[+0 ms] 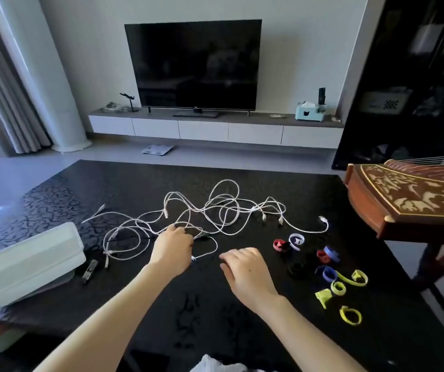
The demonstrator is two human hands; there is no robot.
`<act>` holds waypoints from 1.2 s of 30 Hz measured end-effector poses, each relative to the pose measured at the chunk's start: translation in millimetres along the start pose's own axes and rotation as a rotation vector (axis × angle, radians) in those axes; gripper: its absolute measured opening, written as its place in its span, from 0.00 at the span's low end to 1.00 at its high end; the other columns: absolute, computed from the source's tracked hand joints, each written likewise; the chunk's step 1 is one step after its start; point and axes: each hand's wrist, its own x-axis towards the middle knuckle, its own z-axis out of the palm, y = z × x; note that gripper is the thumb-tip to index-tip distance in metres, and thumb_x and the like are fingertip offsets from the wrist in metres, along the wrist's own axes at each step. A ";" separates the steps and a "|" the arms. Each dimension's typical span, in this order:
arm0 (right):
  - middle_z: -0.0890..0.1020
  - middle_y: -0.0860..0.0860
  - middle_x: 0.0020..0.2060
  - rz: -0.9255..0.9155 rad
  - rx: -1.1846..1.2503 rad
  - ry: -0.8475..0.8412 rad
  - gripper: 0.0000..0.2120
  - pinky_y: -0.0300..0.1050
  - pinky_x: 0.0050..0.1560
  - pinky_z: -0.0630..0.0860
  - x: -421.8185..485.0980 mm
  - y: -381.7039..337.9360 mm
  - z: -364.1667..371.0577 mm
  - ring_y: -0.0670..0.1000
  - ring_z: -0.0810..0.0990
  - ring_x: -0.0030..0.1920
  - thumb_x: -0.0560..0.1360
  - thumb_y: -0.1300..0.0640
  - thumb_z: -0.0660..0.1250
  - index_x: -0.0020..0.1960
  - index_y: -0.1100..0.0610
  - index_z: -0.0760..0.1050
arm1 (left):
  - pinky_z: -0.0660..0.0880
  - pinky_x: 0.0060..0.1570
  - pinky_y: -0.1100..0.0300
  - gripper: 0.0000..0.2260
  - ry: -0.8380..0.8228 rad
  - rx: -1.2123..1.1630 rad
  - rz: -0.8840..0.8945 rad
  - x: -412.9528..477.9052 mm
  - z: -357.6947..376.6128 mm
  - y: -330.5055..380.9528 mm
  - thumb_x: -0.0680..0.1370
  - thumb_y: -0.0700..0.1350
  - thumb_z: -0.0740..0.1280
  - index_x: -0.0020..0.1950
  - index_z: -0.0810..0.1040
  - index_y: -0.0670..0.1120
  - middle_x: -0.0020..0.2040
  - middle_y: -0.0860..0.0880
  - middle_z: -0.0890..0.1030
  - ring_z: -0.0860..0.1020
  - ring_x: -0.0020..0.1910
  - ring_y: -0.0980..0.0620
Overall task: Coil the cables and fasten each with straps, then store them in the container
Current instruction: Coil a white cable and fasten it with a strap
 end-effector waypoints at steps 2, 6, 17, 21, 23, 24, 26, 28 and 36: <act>0.83 0.44 0.40 0.033 0.015 0.002 0.12 0.42 0.43 0.77 4.2 1.0 25.9 0.47 0.81 0.39 0.72 0.54 0.59 0.48 0.53 0.81 | 0.70 0.55 0.57 0.12 -0.097 -0.001 0.008 11.7 23.1 -0.5 0.78 0.48 0.60 0.58 0.78 0.50 0.57 0.48 0.75 0.71 0.58 0.47; 0.84 0.44 0.50 0.049 -0.033 -0.076 0.15 0.43 0.52 0.78 20.2 8.4 79.3 0.45 0.82 0.49 0.68 0.53 0.65 0.54 0.51 0.81 | 0.73 0.47 0.58 0.04 -0.121 -0.028 0.063 28.9 63.2 -5.5 0.74 0.46 0.67 0.46 0.81 0.50 0.47 0.50 0.77 0.74 0.48 0.48; 0.82 0.45 0.37 0.276 0.364 -0.123 0.17 0.40 0.39 0.69 44.6 8.6 34.1 0.46 0.78 0.38 0.77 0.46 0.55 0.43 0.54 0.78 | 0.64 0.36 0.65 0.08 0.137 -0.703 0.099 10.7 44.3 -10.7 0.80 0.44 0.61 0.43 0.71 0.42 0.34 0.54 0.72 0.68 0.34 0.58; 0.84 0.45 0.38 0.356 0.397 -0.008 0.07 0.43 0.43 0.72 51.9 20.3 -30.5 0.46 0.80 0.40 0.77 0.56 0.66 0.43 0.54 0.82 | 0.65 0.34 0.68 0.11 0.113 -0.851 0.068 8.8 10.8 8.6 0.80 0.45 0.63 0.39 0.73 0.43 0.31 0.55 0.71 0.70 0.32 0.60; 0.83 0.44 0.36 0.428 0.475 0.043 0.07 0.47 0.45 0.75 54.0 23.2 -61.8 0.45 0.79 0.39 0.76 0.57 0.66 0.42 0.54 0.82 | 0.66 0.34 0.67 0.11 0.096 -0.944 0.040 6.2 -0.8 15.5 0.80 0.46 0.63 0.38 0.74 0.46 0.33 0.53 0.74 0.70 0.31 0.60; 0.82 0.44 0.34 0.456 0.506 0.064 0.08 0.48 0.43 0.75 52.2 21.8 -78.8 0.44 0.78 0.36 0.76 0.56 0.66 0.42 0.53 0.82 | 0.68 0.34 0.66 0.10 0.087 -0.999 0.022 3.2 -7.1 19.0 0.79 0.47 0.63 0.39 0.75 0.47 0.34 0.50 0.76 0.72 0.32 0.58; 0.82 0.46 0.33 0.477 0.540 0.124 0.09 0.46 0.39 0.73 49.3 16.9 -109.8 0.45 0.77 0.34 0.77 0.55 0.65 0.42 0.52 0.81 | 0.72 0.41 0.61 0.08 0.088 -1.067 -0.016 -1.4 -19.3 23.3 0.79 0.47 0.64 0.40 0.77 0.49 0.38 0.49 0.80 0.76 0.37 0.53; 0.82 0.53 0.34 0.490 0.577 0.221 0.09 0.39 0.33 0.71 45.9 9.8 -141.3 0.49 0.76 0.32 0.78 0.56 0.64 0.43 0.54 0.81 | 0.71 0.40 0.66 0.08 0.099 -1.105 -0.024 -7.9 -32.8 26.6 0.79 0.46 0.65 0.39 0.76 0.52 0.37 0.54 0.79 0.76 0.36 0.58; 0.64 0.44 0.18 0.526 0.754 0.440 0.11 0.32 0.23 0.57 47.3 -17.3 -201.3 0.43 0.60 0.21 0.79 0.54 0.62 0.40 0.53 0.80 | 0.73 0.49 0.65 0.07 0.152 -1.057 -0.044 -0.6 -60.0 22.4 0.78 0.41 0.66 0.54 0.79 0.49 0.52 0.49 0.82 0.80 0.51 0.50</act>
